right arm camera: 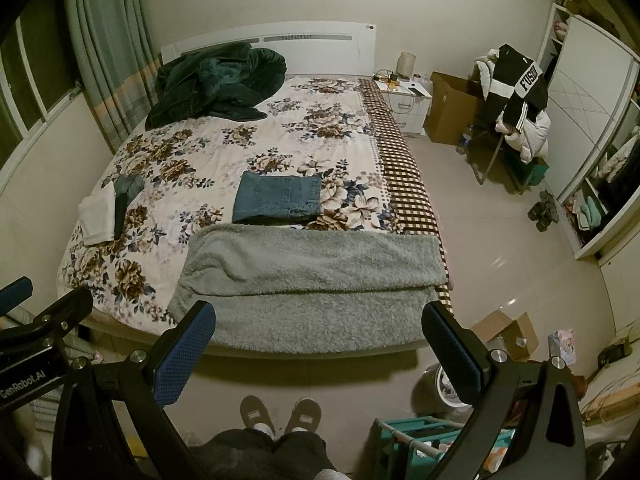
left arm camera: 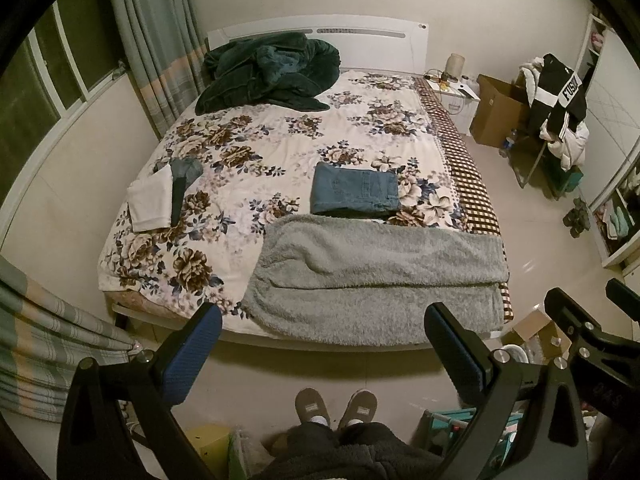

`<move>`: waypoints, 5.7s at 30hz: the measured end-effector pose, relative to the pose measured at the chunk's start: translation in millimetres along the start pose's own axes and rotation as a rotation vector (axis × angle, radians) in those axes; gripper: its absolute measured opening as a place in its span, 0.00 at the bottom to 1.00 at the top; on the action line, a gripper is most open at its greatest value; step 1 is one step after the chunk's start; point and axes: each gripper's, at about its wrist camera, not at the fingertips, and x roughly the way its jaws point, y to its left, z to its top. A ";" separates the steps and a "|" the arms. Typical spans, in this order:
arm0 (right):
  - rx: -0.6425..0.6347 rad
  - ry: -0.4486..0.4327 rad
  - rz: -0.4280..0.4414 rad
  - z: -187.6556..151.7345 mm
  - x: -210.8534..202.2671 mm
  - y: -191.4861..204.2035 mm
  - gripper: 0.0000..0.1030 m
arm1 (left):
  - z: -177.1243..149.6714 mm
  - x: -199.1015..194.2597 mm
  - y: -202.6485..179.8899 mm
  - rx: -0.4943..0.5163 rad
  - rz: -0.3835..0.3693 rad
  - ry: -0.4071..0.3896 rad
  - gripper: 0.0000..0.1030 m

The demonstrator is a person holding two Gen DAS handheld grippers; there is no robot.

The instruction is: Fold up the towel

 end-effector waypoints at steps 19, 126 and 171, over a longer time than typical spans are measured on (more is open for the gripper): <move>0.001 -0.002 0.002 4.6 -1.1 3.3 1.00 | 6.1 3.6 -2.4 0.000 0.001 -0.007 1.00; 0.732 0.407 -0.091 7.9 683.8 -189.4 0.09 | 21.2 506.2 140.4 -0.704 0.025 0.341 0.06; 0.651 0.447 -0.439 -100.9 666.4 -297.7 0.19 | -100.1 536.8 -100.2 -0.109 -0.005 0.360 0.73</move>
